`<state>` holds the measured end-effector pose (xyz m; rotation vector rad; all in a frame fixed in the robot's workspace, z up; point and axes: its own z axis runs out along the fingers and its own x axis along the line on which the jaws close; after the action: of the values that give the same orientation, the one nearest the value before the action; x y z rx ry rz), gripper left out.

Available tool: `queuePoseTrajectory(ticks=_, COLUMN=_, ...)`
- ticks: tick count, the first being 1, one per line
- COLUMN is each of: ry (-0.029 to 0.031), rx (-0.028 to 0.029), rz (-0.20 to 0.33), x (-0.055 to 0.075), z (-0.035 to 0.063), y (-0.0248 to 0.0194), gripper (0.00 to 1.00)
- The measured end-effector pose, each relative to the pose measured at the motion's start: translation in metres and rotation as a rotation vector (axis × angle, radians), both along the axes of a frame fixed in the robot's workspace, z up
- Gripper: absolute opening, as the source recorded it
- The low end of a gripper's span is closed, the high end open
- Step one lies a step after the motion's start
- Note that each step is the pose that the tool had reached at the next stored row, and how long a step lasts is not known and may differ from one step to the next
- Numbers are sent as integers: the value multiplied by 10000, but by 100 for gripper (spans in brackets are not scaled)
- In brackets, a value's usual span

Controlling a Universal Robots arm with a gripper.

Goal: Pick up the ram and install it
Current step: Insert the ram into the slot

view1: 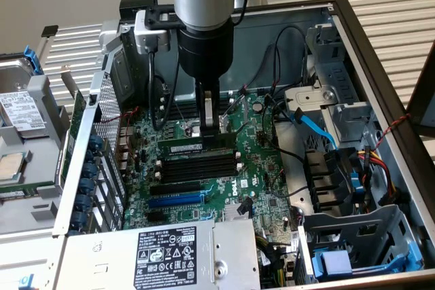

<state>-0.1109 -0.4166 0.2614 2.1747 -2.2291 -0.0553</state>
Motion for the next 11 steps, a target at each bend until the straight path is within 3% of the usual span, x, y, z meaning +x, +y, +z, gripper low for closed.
queuePoseTrajectory(ticks=11, ry=15, rx=1, rz=-98, x=-1, z=-34, y=-12, gripper=13)
